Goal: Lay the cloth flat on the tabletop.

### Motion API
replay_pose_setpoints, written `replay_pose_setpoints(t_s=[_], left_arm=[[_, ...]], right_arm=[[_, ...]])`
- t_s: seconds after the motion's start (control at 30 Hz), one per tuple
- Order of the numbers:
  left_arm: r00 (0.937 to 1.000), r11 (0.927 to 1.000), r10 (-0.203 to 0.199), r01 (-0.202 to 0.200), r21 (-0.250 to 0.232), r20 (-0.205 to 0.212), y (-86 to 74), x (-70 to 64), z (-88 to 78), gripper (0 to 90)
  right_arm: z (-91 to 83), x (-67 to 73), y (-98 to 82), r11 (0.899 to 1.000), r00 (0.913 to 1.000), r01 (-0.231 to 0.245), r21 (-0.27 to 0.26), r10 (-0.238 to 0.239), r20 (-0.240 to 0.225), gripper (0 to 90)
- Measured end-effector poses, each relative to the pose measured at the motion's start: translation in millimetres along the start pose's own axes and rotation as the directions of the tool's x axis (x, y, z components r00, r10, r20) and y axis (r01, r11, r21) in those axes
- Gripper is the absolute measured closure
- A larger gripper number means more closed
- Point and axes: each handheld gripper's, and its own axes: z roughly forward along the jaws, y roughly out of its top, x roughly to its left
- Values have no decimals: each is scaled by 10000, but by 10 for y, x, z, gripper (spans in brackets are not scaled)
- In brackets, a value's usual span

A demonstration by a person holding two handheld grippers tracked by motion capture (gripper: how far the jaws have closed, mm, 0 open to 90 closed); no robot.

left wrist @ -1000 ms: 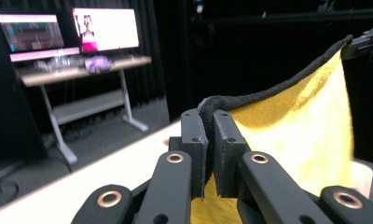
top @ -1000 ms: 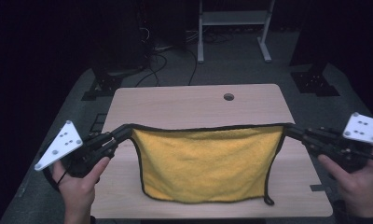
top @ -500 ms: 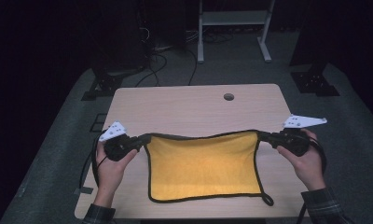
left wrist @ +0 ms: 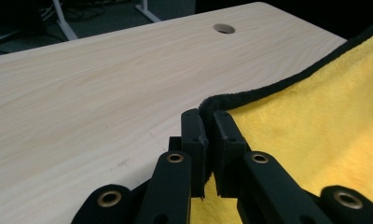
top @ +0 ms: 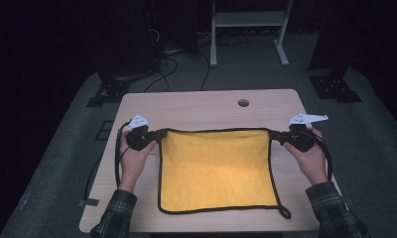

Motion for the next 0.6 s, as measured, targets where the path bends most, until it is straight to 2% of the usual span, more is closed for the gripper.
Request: replay_pose_setpoints(t_s=[0.13, 0.2, 0.27, 0.33, 0.43, 0.53, 0.6], left_arm=[[9997, 9995, -248, 249, 174, -27, 22, 106, 197, 838], [9991, 9986, -403, 407, 325, -122, -2, 165, 312, 835], [9982, 9971, -565, 574, 506, -181, -39, 204, 399, 834], [9975, 9957, -679, 691, 616, -214, -72, 229, 461, 829], [9953, 9932, -834, 870, 773, -482, -110, 274, 530, 798], [9916, 9904, -1066, 1124, 804, -731, -127, 342, 544, 723], [9911, 9901, -1066, 1132, 827, -800, -136, 350, 531, 698]], right_arm=[[150, -111, 24, 9999, 9993, -121, 45, 119, 359, 869], [266, -184, -1, 9995, 9987, -297, 85, 294, 412, 867], [297, -199, -12, 9994, 9986, -329, 132, 323, 423, 866], [381, -236, -50, 9986, 9979, -484, 221, 474, 439, 865], [469, -274, -79, 9979, 9967, -574, 285, 557, 590, 854], [539, -305, -97, 9976, 9944, -621, 304, 593, 870, 790], [569, -340, -116, 9967, 9913, -783, 234, 753, 1084, 701]])
